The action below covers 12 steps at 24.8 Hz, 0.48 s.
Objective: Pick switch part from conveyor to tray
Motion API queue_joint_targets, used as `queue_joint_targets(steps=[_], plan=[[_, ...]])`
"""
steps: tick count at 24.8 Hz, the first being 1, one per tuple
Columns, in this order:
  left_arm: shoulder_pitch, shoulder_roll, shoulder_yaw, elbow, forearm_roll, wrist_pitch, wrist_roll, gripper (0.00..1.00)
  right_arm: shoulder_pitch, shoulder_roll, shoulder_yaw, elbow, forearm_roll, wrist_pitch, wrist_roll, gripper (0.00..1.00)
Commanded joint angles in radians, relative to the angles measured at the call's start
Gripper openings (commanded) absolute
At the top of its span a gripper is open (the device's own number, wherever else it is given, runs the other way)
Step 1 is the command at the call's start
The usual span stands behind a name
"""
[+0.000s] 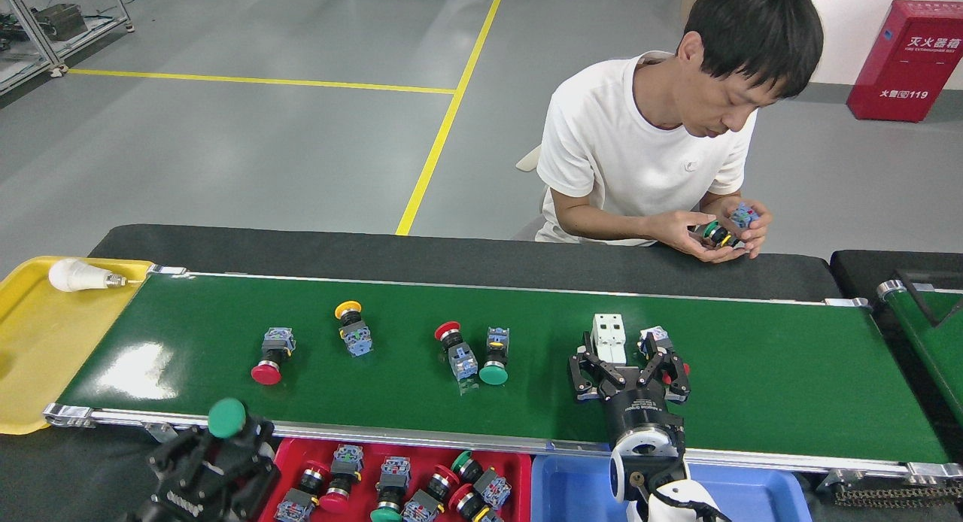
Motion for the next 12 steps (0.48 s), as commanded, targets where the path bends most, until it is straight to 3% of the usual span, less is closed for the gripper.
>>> queue_joint_targets(steps=[1,3,4,5,9,12], plan=[[0.002,0.001,-0.049,-0.021,-0.050,0.000,0.021,0.44,-0.011,-0.020,0.011,-0.009,-0.003,-0.016,-0.013,0.19],[0.002,-0.006,-0.102,-0.016,-0.075,0.003,0.024,0.70,-0.012,-0.028,0.008,-0.009,-0.008,-0.058,-0.016,0.10],[0.000,-0.016,-0.112,-0.016,-0.077,0.002,0.024,0.90,-0.012,-0.025,0.008,-0.012,-0.009,-0.081,-0.018,0.09],[0.002,-0.023,-0.112,-0.016,-0.075,0.002,0.024,1.00,-0.012,-0.023,0.006,-0.017,-0.011,-0.101,-0.018,0.08],[0.002,-0.049,-0.063,-0.019,-0.049,0.006,0.021,1.00,0.020,-0.028,0.006,-0.103,-0.043,-0.177,-0.018,0.07],[0.017,-0.094,0.060,-0.016,0.043,0.002,-0.017,1.00,0.093,-0.057,-0.002,-0.255,-0.072,-0.320,-0.018,0.08]])
